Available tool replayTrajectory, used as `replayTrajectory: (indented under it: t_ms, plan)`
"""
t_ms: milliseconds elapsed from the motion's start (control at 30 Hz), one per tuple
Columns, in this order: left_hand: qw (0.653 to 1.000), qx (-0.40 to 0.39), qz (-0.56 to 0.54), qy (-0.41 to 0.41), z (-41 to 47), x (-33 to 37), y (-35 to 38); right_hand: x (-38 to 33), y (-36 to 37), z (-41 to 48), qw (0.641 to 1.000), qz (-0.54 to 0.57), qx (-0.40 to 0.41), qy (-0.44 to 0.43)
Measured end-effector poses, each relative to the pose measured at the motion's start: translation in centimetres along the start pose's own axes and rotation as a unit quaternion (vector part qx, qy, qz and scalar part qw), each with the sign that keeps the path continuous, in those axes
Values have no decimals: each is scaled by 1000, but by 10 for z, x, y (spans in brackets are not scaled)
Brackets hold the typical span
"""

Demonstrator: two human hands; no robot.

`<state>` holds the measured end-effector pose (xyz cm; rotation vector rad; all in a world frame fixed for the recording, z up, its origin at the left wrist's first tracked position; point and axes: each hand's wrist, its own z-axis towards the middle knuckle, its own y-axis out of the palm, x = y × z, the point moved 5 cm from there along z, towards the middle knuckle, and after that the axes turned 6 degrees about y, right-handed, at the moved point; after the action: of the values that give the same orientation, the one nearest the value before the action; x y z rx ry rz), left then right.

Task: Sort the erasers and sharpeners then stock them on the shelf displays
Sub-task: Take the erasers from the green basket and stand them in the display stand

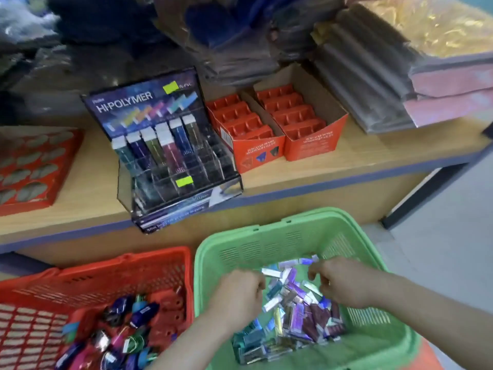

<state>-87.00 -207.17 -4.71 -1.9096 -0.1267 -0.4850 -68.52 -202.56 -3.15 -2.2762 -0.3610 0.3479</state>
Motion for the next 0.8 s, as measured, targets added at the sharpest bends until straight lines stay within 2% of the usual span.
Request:
replayTrajectory:
  t_ms: [100,167,267,400,500,633,733,800]
  plan:
    - [992,-114,23,-57,15,-22,77,22,56,22,998,-1,-60,34]
    - [984,-155,45,-72,25,-30,112,30,85,41,996,28,-59,56]
    - [975,-204,49,-71,37,-35,153,39,129,72,993,55,-68,83]
    - [964,-261,17,-44,43,-34,197,47,180,102,994,53,-64,77]
    - [957,-285,-19,-54,43,-36,212,49,189,116,995,19,-45,87]
    - [943,-317,-66,-79,43,-42,218,40,194,125,990,35,-75,113]
    - [924,-366,-73,-85,39,-45,221,25,204,128,993,17,-94,75]
    - [923,-372,-45,-82,37,-47,221,11,207,129,996,1,-85,42]
